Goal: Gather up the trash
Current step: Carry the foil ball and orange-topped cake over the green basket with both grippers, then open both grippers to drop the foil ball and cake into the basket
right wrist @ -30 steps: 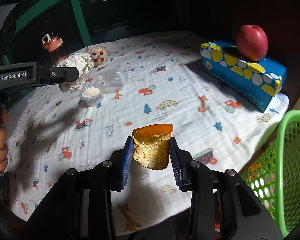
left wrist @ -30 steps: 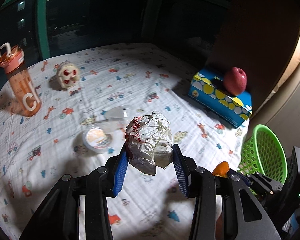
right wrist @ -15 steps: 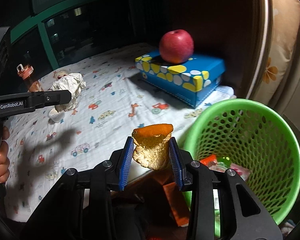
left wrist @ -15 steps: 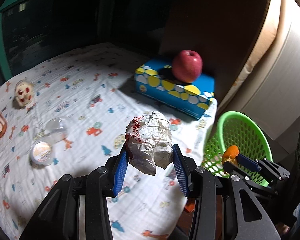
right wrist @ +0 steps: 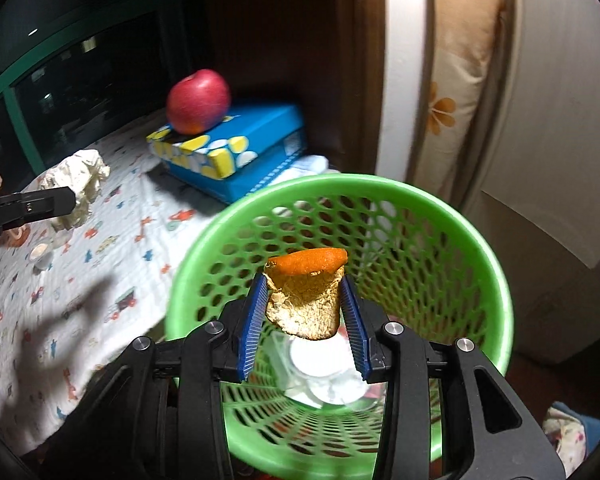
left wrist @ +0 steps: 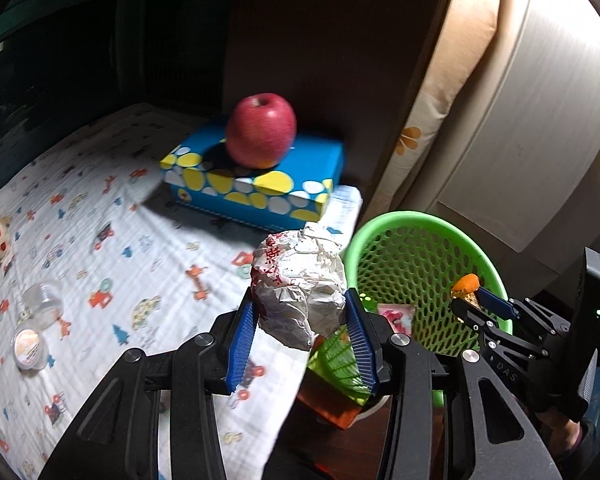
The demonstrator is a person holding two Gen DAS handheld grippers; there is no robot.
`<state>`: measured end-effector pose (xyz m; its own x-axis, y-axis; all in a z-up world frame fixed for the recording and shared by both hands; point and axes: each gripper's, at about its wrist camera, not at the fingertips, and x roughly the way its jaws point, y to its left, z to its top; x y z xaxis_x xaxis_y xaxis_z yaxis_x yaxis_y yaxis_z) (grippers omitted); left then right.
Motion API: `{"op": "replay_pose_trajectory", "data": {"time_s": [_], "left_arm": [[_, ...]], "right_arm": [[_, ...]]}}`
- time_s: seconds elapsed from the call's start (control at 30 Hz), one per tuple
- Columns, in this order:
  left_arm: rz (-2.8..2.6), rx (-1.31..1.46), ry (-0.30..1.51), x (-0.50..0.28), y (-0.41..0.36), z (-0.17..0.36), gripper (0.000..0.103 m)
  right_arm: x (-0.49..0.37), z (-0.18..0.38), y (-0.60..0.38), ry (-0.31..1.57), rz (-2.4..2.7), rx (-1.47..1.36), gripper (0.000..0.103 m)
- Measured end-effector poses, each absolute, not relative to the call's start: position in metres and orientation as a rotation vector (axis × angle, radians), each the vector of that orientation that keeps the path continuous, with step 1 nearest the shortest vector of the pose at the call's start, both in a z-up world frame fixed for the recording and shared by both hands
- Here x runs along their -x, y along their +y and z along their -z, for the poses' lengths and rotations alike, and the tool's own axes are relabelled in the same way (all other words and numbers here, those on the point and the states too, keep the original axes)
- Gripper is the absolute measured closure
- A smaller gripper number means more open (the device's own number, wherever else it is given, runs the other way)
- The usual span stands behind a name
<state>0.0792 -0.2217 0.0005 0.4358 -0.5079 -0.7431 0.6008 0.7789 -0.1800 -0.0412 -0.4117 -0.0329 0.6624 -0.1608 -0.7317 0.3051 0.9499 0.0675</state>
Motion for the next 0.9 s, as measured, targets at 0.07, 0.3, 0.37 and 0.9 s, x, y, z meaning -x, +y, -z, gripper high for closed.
{"op": "replay_pose_trajectory", "data": {"time_s": [0.07,0.3,0.37,0.9], "left_arm": [[0.709,-0.125,0.886,-0.078,-0.234,0.0,0.06],[0.773,-0.161,0.908,-0.065,-0.273,0.007,0.06],[0.79,-0.17,0.916,-0.063,-0.282,0.01,0.06],[0.885,-0.232,0.991,-0.044,-0.344,0.036,0.051]], "right_arm": [[0.047,0.034,-0.423,0.806,0.285,-0.208,0.06],[0.068,0.034,-0.449,0.788,0.333,-0.244,0.048],[0.071,0.033,-0.452,0.783,0.337,-0.257,0.046],[0.103,0.021,-0.467,0.718,0.352,-0.294,0.029]]}}
